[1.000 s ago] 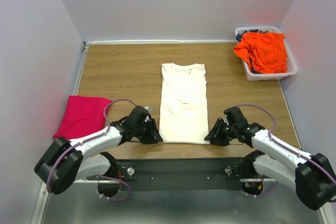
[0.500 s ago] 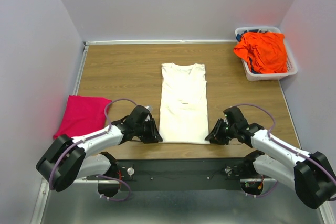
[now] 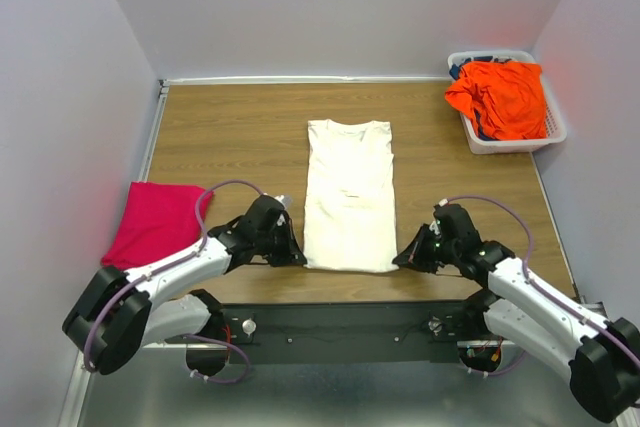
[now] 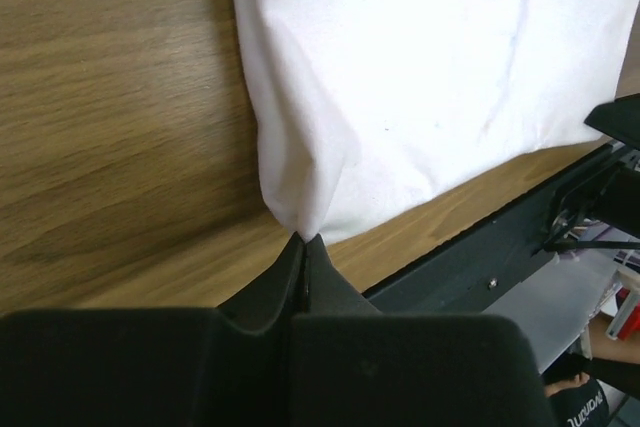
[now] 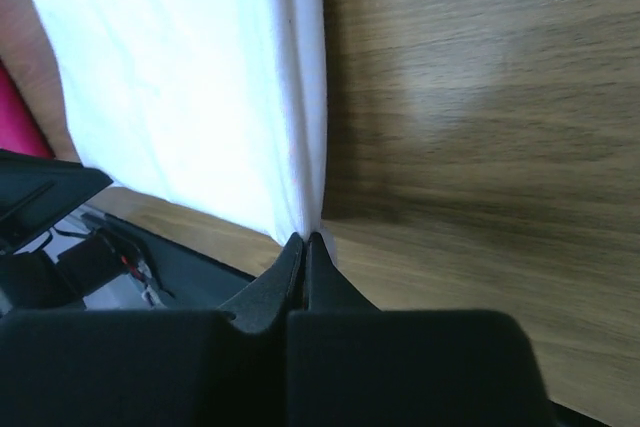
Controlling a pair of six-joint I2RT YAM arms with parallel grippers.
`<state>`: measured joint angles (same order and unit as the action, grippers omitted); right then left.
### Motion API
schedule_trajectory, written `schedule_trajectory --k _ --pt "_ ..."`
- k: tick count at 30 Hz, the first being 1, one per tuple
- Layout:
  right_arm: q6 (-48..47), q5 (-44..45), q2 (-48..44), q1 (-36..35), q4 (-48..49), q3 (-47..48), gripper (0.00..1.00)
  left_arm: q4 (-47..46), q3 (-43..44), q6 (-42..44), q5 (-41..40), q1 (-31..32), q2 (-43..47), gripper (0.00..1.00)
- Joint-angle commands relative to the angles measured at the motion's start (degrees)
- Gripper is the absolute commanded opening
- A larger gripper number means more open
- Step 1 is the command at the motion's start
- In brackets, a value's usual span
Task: Fold and stack the t-shirts
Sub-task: Fold the tshirt
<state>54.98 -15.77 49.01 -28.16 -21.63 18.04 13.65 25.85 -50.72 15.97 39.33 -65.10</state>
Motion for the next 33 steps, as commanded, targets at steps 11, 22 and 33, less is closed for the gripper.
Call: schedule_trajectory --k 11,22,33 --pt "-1.46 0.3 -18.33 0.04 -19.04 6.21 0.0 7.09 0.87 -7.27 -2.16 5.65 18.94 0.0" --pt "-2.85 3.54 -24.58 0.04 -28.2 14.12 0.0 11.13 5.87 -11.95 -8.58 12.61 24.85 0.0" --pt "-7.78 10.84 -15.01 0.04 -27.86 25.37 0.0 11.23 15.8 -7.47 -11.22 11.03 18.35 0.0"
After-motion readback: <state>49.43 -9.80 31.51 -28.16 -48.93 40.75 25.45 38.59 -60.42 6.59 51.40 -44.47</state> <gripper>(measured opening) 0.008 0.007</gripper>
